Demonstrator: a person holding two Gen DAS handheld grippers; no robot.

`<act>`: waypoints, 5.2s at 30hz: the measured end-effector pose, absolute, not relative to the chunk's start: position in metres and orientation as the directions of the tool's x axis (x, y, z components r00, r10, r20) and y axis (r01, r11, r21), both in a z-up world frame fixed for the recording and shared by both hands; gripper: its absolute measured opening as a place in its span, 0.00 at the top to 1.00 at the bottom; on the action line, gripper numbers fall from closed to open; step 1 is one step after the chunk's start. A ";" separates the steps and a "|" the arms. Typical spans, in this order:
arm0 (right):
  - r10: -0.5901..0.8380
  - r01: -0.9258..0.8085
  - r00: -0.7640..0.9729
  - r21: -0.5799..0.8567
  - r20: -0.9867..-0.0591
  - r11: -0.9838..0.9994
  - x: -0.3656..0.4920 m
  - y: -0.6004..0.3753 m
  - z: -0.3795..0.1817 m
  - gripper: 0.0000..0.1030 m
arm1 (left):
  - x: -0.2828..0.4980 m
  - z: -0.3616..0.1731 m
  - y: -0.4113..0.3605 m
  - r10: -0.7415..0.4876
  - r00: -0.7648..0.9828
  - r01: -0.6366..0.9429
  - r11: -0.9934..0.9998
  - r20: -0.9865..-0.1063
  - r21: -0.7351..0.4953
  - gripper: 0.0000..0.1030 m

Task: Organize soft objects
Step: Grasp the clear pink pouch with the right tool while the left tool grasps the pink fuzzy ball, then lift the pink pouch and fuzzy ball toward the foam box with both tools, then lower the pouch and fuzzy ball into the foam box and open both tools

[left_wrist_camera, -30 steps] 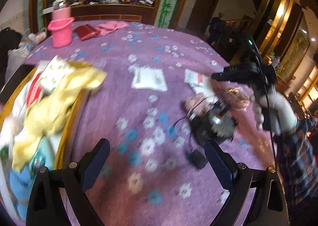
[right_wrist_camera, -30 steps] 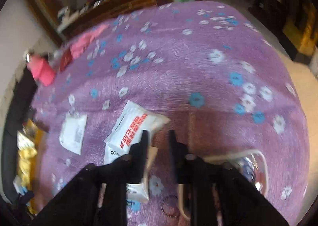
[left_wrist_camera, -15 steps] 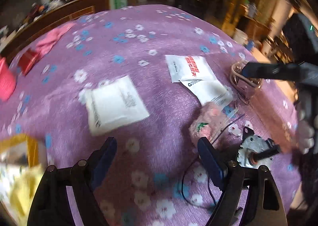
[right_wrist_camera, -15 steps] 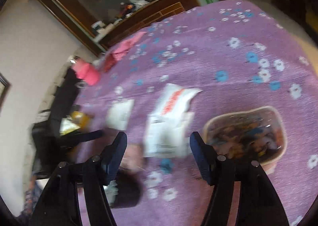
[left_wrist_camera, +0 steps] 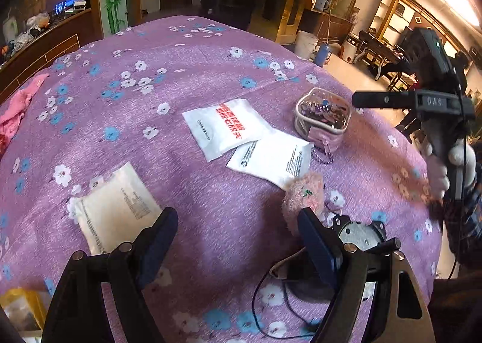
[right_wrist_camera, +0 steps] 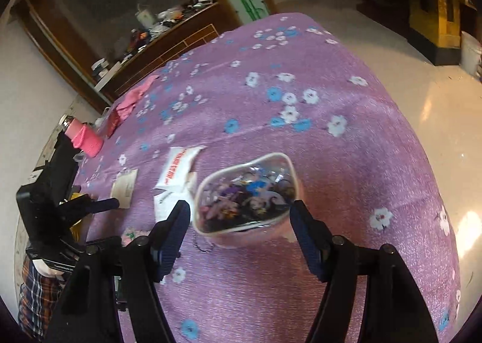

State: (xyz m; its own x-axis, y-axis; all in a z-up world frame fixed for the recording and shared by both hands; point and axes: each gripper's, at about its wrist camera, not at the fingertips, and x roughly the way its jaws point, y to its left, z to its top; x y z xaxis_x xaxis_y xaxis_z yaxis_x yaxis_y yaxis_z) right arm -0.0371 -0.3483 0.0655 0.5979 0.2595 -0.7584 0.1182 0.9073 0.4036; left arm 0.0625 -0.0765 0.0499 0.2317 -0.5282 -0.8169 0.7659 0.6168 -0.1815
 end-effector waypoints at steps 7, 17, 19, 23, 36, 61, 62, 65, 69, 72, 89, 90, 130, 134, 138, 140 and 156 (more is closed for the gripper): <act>0.278 0.119 0.622 0.439 -0.732 0.891 -0.034 -0.348 0.054 0.33 | 0.086 0.054 -0.091 -0.524 0.139 0.728 0.629 -0.840 -0.272 0.17; 0.324 0.128 0.616 0.498 -0.718 0.858 -0.033 -0.355 0.041 0.27 | 0.087 0.049 -0.121 -0.472 0.048 0.711 0.635 -0.880 -0.302 0.14; 0.323 0.125 0.613 0.492 -0.721 0.862 -0.032 -0.353 0.040 0.27 | 0.079 0.041 -0.137 -0.419 0.031 0.744 0.616 -0.907 -0.259 0.14; 0.322 0.116 0.611 0.484 -0.723 0.867 -0.032 -0.350 0.040 0.27 | 0.058 0.027 -0.167 -0.264 0.083 0.810 0.580 -0.961 -0.089 0.14; 0.307 0.249 0.536 0.494 -0.787 0.833 -0.011 -0.337 0.037 0.15 | 0.051 0.041 -0.143 -0.323 0.172 0.746 0.660 -0.931 -0.091 0.56; 0.174 0.236 0.618 0.392 -0.767 0.889 -0.046 -0.340 0.067 0.64 | 0.036 0.118 -0.021 -0.601 0.358 0.536 0.759 -0.715 -0.369 0.56; 0.175 0.232 0.633 0.401 -0.754 0.886 -0.052 -0.342 0.073 0.64 | 0.033 0.124 -0.017 -0.619 0.369 0.537 0.751 -0.693 -0.384 0.56; 0.183 0.205 0.681 0.425 -0.709 0.882 -0.070 -0.341 0.096 0.64 | 0.022 0.146 -0.004 -0.665 0.413 0.541 0.729 -0.622 -0.420 0.56; 0.205 0.140 0.729 0.436 -0.653 0.889 -0.091 -0.327 0.125 0.64 | 0.003 0.168 0.006 -0.695 0.445 0.562 0.708 -0.565 -0.428 0.56; 0.236 0.095 0.736 0.442 -0.635 0.892 -0.102 -0.312 0.134 0.64 | -0.005 0.164 0.002 -0.648 0.465 0.566 0.741 -0.603 -0.361 0.52; 0.356 0.004 0.650 0.471 -0.672 0.882 -0.095 -0.270 0.100 0.64 | 0.065 0.022 -0.052 -0.419 0.367 0.419 0.871 -0.830 -0.254 0.34; 0.358 0.002 0.647 0.471 -0.673 0.882 -0.094 -0.268 0.099 0.64 | 0.064 0.022 -0.053 -0.409 0.379 0.418 0.876 -0.830 -0.241 0.49; 0.586 -0.475 0.421 0.382 -0.693 0.793 -0.106 -0.017 0.119 0.64 | -0.055 0.071 0.264 -0.260 0.699 -0.097 0.889 -0.667 -0.448 0.65; 0.619 -0.531 0.341 0.398 -0.708 0.748 -0.102 0.027 0.112 0.64 | -0.052 0.056 0.269 -0.271 0.672 -0.115 0.881 -0.689 -0.459 0.42; 0.621 -0.580 0.279 0.387 -0.733 0.717 -0.100 0.066 0.104 0.64 | -0.065 0.061 0.277 -0.260 0.710 -0.115 0.874 -0.655 -0.472 0.37; 0.628 -0.594 0.233 0.402 -0.743 0.696 -0.096 0.086 0.096 0.64 | -0.078 0.070 0.283 -0.232 0.747 -0.124 0.872 -0.623 -0.474 0.32; 0.561 -0.573 0.418 0.272 -0.714 0.773 -0.112 0.065 0.106 0.26 | -0.175 0.136 0.269 0.272 0.911 -0.338 0.923 -0.309 -0.184 0.01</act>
State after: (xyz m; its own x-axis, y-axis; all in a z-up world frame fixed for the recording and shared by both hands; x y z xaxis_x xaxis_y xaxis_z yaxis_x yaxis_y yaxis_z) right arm -0.1119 0.0648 0.1056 0.4178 0.5612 -0.7145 -0.5735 0.7729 0.2717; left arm -0.1754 0.2691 0.1361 0.9113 0.2724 -0.3089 -0.3382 0.9230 -0.1838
